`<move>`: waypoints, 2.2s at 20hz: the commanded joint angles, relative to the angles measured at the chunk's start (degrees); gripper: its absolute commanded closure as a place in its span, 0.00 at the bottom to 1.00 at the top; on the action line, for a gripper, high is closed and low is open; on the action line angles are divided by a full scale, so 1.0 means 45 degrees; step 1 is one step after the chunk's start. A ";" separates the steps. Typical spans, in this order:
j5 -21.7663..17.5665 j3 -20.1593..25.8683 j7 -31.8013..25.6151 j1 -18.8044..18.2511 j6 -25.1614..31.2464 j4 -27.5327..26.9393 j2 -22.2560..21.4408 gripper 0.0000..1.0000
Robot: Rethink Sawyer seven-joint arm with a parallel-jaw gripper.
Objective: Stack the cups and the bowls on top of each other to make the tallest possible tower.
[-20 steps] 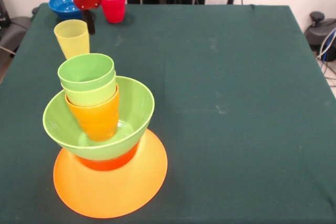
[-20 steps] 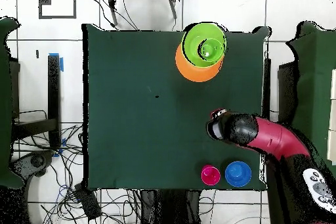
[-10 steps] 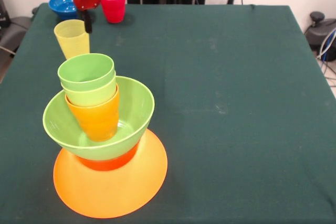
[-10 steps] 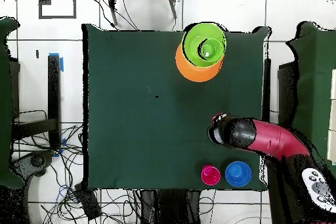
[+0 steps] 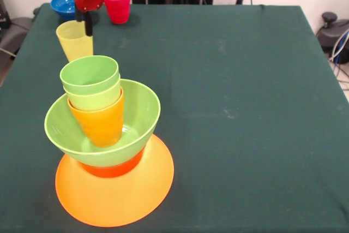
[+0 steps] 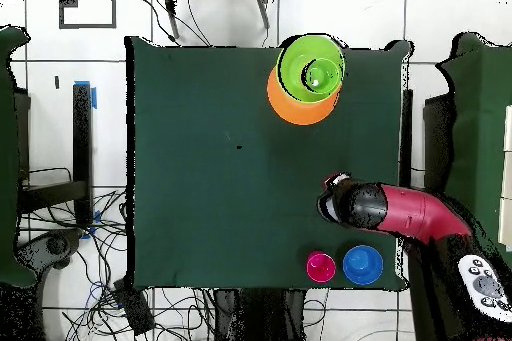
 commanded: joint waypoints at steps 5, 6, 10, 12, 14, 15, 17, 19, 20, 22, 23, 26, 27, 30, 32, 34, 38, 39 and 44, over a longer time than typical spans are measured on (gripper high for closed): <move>-0.1278 0.1974 -0.2577 -0.0561 -0.1495 -0.0072 0.1600 0.00; -0.1294 0.2020 -0.2534 -0.0583 -0.1543 -0.0019 0.1588 0.00; -0.1437 0.2053 -0.2384 -0.0612 -0.1510 0.0177 0.1489 0.00; -0.1550 0.2018 -0.2349 -0.0650 -0.1441 0.0241 0.1489 0.00; -0.1637 0.1979 -0.2376 -0.0709 -0.1300 0.0279 0.1506 0.00; -0.1683 0.1944 -0.2390 -0.0741 -0.1231 0.0311 0.1511 0.00; -0.1803 0.1850 -0.2448 -0.0822 -0.1132 0.0299 0.1540 0.00; -0.1895 0.1807 -0.2498 -0.0898 -0.1063 0.0256 0.1581 0.00; -0.1990 0.1753 -0.2478 -0.0924 -0.1118 0.0203 0.1683 0.00; -0.2086 0.1739 -0.2454 -0.0979 -0.1135 0.0179 0.1763 0.00; -0.2125 0.1742 -0.2420 -0.0986 -0.1138 0.0179 0.1774 0.00; -0.2231 0.1840 -0.2484 -0.1098 -0.1167 0.0226 0.1806 0.00; -0.2265 0.1912 -0.2581 -0.1163 -0.1151 0.0239 0.1813 0.00; -0.2446 0.2087 -0.2772 -0.1234 -0.1228 0.0197 0.1802 1.00; -0.2407 0.2235 -0.2886 -0.1301 -0.1103 0.0217 0.1803 1.00; -0.2200 0.2404 -0.2852 -0.1374 -0.0857 0.0299 0.1763 1.00; -0.1850 0.2477 -0.2604 -0.1338 -0.0401 0.0532 0.1326 1.00; -0.1808 0.2504 -0.2589 -0.1340 -0.0326 0.0585 0.1221 1.00; -0.1312 0.2772 -0.2728 -0.1339 0.0491 0.0776 0.0279 1.00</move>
